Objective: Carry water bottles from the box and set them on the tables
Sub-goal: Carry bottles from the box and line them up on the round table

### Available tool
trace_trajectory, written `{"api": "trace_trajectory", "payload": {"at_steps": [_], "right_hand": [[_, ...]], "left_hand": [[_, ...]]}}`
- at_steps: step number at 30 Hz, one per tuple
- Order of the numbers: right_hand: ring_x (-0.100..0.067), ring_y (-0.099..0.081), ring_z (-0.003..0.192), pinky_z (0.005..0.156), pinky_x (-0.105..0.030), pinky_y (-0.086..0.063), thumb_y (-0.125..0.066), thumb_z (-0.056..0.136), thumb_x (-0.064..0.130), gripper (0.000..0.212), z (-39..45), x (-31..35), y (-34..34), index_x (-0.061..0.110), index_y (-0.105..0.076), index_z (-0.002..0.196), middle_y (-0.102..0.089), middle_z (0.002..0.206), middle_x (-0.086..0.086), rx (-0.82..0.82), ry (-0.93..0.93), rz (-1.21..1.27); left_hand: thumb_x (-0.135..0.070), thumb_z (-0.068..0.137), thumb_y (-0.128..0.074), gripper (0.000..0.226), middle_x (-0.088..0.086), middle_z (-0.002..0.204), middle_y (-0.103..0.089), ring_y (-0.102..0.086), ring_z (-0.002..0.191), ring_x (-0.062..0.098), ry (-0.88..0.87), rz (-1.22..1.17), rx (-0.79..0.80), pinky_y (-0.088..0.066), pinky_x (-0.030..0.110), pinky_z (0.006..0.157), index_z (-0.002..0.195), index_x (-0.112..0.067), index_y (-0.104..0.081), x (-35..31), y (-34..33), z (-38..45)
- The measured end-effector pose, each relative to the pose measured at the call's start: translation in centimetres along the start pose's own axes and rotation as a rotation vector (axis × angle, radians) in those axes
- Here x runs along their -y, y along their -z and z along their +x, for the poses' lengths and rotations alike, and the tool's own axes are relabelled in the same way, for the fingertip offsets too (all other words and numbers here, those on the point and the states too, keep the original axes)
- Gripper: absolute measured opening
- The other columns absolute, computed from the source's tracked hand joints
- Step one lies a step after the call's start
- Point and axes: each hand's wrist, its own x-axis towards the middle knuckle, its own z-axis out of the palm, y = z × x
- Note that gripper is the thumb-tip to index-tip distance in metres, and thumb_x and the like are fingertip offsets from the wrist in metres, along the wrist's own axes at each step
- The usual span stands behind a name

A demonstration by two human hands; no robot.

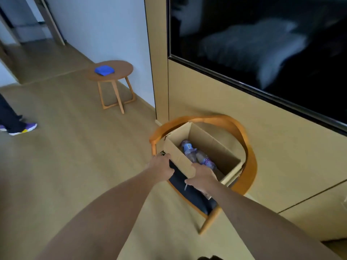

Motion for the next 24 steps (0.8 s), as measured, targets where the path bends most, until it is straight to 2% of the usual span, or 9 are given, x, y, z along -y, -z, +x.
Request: {"api": "trace_trajectory", "payload": {"at_steps": [3,6,9,12,14,19,24], "right_hand": [[-0.026,-0.061,0.118,0.093,-0.038,-0.055,-0.075,0.079,0.043,0.065,4.1,0.6,0.8,0.026,-0.052,0.138,-0.064,0.129,-0.003,0.0,-0.065,0.016],[-0.027,-0.059,0.122,0.091,-0.031,-0.051,-0.072,0.083,0.039,0.069,8.5,0.7,1.8,0.026,-0.047,0.146,-0.061,0.132,-0.004,-0.004,-0.112,0.029],[-0.025,-0.061,0.117,0.099,-0.039,-0.052,-0.071,0.084,0.041,0.06,14.0,0.6,3.1,0.023,-0.052,0.138,-0.063,0.126,-0.003,-0.029,-0.116,0.043],[-0.021,-0.067,0.1,0.093,-0.043,-0.057,-0.073,0.084,0.045,0.048,19.4,0.9,4.2,0.024,-0.056,0.124,-0.067,0.11,-0.001,-0.021,-0.158,0.116],[-0.021,-0.068,0.098,0.091,-0.041,-0.058,-0.073,0.084,0.05,0.049,22.2,0.9,4.5,0.024,-0.056,0.121,-0.067,0.107,-0.001,-0.019,-0.194,0.13],[-0.023,-0.07,0.102,0.092,-0.041,-0.058,-0.071,0.085,0.054,0.054,27.5,-1.1,4.3,0.022,-0.057,0.127,-0.07,0.113,-0.003,0.042,-0.294,0.216],[-0.022,-0.064,0.119,0.099,-0.036,-0.053,-0.078,0.08,0.037,0.067,28.8,-3.4,3.8,0.035,-0.054,0.142,-0.068,0.13,0.001,0.015,-0.411,0.323]], "left_hand": [[-0.037,0.092,-0.064,0.043,0.008,0.123,-0.056,-0.055,0.117,0.03,-0.096,0.031,0.041,-0.052,0.046,0.099,0.132,-0.022,-0.053,-0.1,0.5,5.7],[-0.039,0.092,-0.063,0.051,0.009,0.133,-0.058,-0.054,0.125,0.031,-0.154,0.049,0.038,-0.048,0.043,0.103,0.139,-0.025,-0.051,-0.9,1.1,11.4],[-0.041,0.092,-0.062,0.05,0.003,0.134,-0.059,-0.054,0.126,0.027,-0.241,0.029,0.012,-0.046,0.042,0.104,0.14,-0.029,-0.052,-1.4,1.9,16.9],[-0.044,0.093,-0.062,0.042,0.0,0.126,-0.062,-0.058,0.117,0.024,-0.282,0.07,0.028,-0.05,0.041,0.099,0.132,-0.03,-0.054,-1.3,2.6,21.8],[-0.045,0.093,-0.062,0.04,-0.001,0.125,-0.062,-0.058,0.115,0.023,-0.284,0.126,0.077,-0.05,0.041,0.097,0.129,-0.029,-0.055,-1.3,2.7,24.6],[-0.041,0.094,-0.061,0.043,0.001,0.129,-0.058,-0.056,0.118,0.024,-0.308,0.196,0.213,-0.047,0.038,0.095,0.134,-0.026,-0.053,-1.6,1.5,31.4],[-0.036,0.095,-0.063,0.053,0.001,0.142,-0.053,-0.052,0.127,0.023,-0.43,0.254,0.352,-0.048,0.04,0.103,0.145,-0.025,-0.049,-2.7,-1.5,35.8]]}}
